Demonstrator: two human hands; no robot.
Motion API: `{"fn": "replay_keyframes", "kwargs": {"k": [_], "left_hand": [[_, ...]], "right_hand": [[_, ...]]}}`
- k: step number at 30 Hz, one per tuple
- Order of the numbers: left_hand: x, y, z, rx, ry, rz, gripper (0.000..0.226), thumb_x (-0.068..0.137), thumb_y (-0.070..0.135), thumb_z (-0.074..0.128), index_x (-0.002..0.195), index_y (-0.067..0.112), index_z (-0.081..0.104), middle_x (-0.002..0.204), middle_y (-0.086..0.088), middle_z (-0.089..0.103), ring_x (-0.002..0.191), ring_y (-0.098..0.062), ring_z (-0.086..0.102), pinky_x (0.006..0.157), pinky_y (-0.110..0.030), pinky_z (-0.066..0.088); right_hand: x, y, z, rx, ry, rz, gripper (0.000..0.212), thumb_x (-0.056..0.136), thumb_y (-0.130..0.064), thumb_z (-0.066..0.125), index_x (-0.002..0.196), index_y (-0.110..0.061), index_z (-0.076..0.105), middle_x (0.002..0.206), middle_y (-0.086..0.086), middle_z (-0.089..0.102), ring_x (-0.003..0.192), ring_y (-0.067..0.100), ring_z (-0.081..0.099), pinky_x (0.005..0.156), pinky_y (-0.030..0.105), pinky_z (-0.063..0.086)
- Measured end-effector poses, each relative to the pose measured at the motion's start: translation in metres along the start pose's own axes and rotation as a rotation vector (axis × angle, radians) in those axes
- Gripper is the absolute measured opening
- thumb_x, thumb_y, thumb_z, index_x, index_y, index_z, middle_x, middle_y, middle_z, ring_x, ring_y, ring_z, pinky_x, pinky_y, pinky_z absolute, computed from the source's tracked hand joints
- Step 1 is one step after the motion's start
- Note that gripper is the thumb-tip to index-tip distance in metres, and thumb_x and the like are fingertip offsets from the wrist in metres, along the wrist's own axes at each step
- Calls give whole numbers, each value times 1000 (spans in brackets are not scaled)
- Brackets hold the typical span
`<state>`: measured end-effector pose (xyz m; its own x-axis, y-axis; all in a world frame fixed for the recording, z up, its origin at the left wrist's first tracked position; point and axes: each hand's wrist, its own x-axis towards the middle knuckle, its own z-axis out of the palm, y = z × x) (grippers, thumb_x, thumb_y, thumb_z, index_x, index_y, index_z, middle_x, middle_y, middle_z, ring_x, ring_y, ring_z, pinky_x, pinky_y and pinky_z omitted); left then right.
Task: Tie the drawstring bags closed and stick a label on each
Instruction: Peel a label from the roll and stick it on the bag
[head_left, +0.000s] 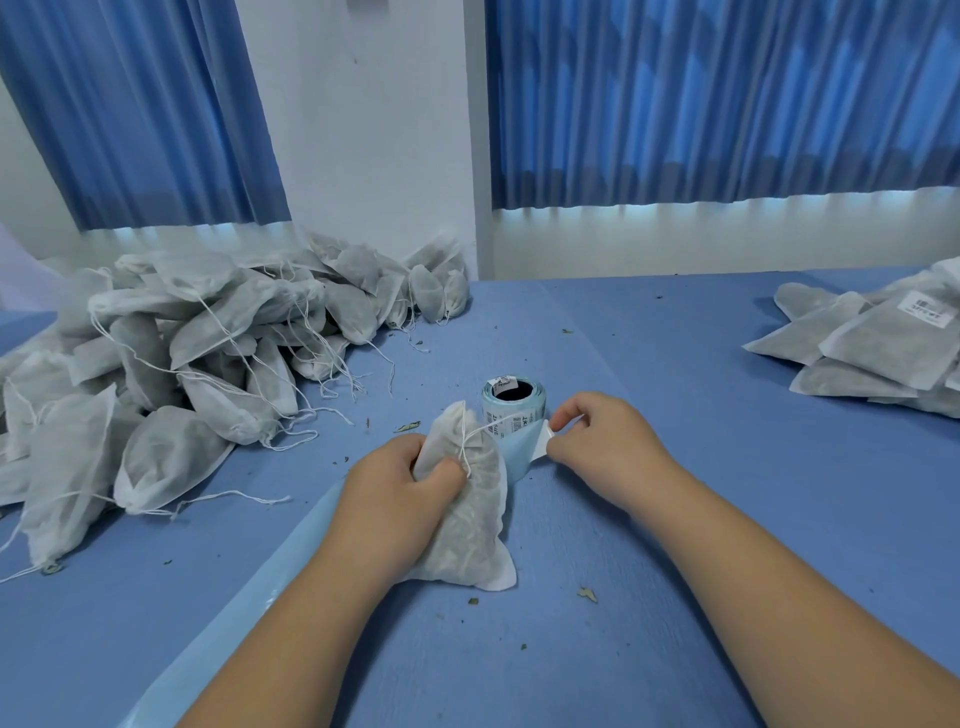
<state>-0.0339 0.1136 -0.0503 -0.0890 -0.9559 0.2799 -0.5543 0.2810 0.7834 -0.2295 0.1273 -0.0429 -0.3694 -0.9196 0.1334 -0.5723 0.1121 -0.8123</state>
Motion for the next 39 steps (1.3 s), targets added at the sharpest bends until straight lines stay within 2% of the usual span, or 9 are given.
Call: {"fn": "replay_keyframes", "kwargs": {"k": [8,18,23,26,28,31,33,37,39], "left_hand": [[0,1,-1,-1,-10,-9,25,86,23,59,78,-1,57,64,-1,50,57,-14,42,47,-18,32],[1,0,-2,3,-18,-44,26,88,24,60,76,1,56,59,3,48,50,-9,40,45,-19,31],[2,-1,-5,24,13,-48,29,88,23,60,67,6,49,55,4,43,47,-8,36,43,-19,29],[2,-1,-6,5,20,-47,27,89,22,60,71,4,54,56,4,48,51,-11,42,48,-23,32],[-1,1,-6,-60,14,-21,19,89,22,61,73,12,62,55,10,56,50,-3,49,46,-15,36],[-8,8,-8,-233,-37,46,12,90,22,63,83,28,70,73,16,68,59,4,59,53,-7,41],[-11,11,-8,-399,-107,77,17,92,20,64,86,33,73,85,9,72,70,-8,67,63,-18,50],[-9,28,2,-505,-201,41,19,91,23,66,73,29,72,67,6,68,60,-9,61,54,-20,48],[-3,42,12,-478,-298,14,19,89,31,65,71,28,71,66,7,66,59,-9,59,59,-25,48]], "right_hand": [[0,-1,-8,-1,-80,38,19,79,-15,60,92,-28,62,78,-8,49,61,7,46,50,22,29],[-1,3,-22,-3,-161,32,32,80,-10,58,94,-39,63,81,-17,47,73,2,47,59,20,34],[-1,5,-31,-8,-134,65,24,81,-9,56,91,-27,69,73,-12,55,68,6,50,55,21,34],[-2,5,-39,19,-105,95,21,80,-9,55,85,-24,69,75,-8,60,66,9,52,55,23,35],[-2,6,-44,43,-94,112,20,80,-9,55,84,-21,69,76,-5,61,66,12,52,56,24,36],[-4,5,-56,170,-135,100,20,81,-5,54,88,-14,70,68,-3,59,60,13,48,61,27,38],[-8,3,-68,335,-209,59,20,82,-1,54,90,-10,70,66,-1,58,56,12,47,59,26,39],[-17,2,-94,578,-365,-29,20,67,-5,61,85,-8,68,67,3,54,55,14,45,53,23,40],[-20,7,-102,601,-353,-30,19,67,-3,61,84,-7,67,68,4,54,55,14,44,52,23,40]]}}
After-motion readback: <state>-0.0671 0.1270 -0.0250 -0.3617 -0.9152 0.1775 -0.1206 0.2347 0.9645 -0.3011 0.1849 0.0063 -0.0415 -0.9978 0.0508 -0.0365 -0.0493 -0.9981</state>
